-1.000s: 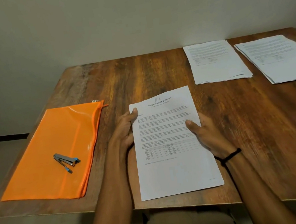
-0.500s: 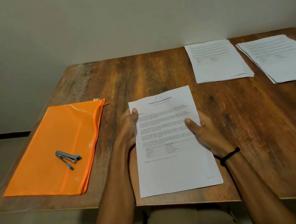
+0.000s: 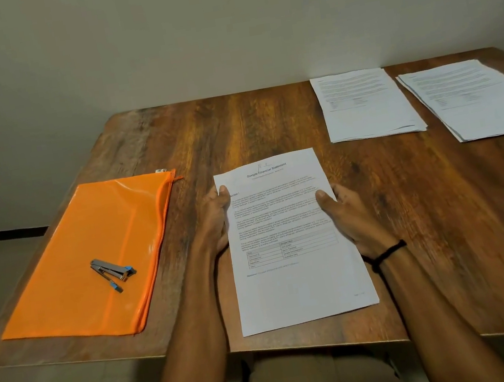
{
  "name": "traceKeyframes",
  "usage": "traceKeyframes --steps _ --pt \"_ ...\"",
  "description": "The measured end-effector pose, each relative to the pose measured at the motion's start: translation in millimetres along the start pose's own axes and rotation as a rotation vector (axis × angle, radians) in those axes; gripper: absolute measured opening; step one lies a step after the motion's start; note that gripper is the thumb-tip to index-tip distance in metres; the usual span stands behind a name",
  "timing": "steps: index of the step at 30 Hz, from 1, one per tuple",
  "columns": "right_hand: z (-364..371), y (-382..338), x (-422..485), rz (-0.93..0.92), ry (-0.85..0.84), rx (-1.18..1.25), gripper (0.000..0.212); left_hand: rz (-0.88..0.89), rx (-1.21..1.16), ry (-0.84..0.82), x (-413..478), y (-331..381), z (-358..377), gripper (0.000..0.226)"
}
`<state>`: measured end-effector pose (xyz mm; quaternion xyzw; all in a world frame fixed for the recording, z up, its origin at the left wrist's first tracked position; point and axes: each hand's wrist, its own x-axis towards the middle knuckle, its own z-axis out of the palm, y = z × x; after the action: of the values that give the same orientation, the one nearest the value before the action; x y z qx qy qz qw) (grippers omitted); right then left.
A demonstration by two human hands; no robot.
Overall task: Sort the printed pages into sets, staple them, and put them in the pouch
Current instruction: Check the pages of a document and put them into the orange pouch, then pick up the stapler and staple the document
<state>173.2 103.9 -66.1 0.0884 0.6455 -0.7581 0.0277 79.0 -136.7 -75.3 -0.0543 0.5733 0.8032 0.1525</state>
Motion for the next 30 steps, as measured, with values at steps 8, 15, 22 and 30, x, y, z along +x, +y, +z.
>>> traceKeyframes --steps 8,15,22,30 --pt "7.0 5.4 -2.3 -0.086 -0.007 -0.1 0.029 0.019 0.054 0.031 -2.5 1.0 2.7 0.031" --pt "4.7 5.8 -3.5 -0.101 -0.01 -0.1 0.032 0.014 0.079 0.033 -6.7 3.6 5.2 0.029" --pt "2.5 7.8 -4.2 -0.135 0.009 -0.067 0.032 -0.017 0.112 0.031 -17.2 8.7 6.8 0.029" --pt "5.0 9.2 -7.5 -0.136 0.017 -0.111 0.031 0.042 0.262 0.026 -56.6 10.5 5.3 0.021"
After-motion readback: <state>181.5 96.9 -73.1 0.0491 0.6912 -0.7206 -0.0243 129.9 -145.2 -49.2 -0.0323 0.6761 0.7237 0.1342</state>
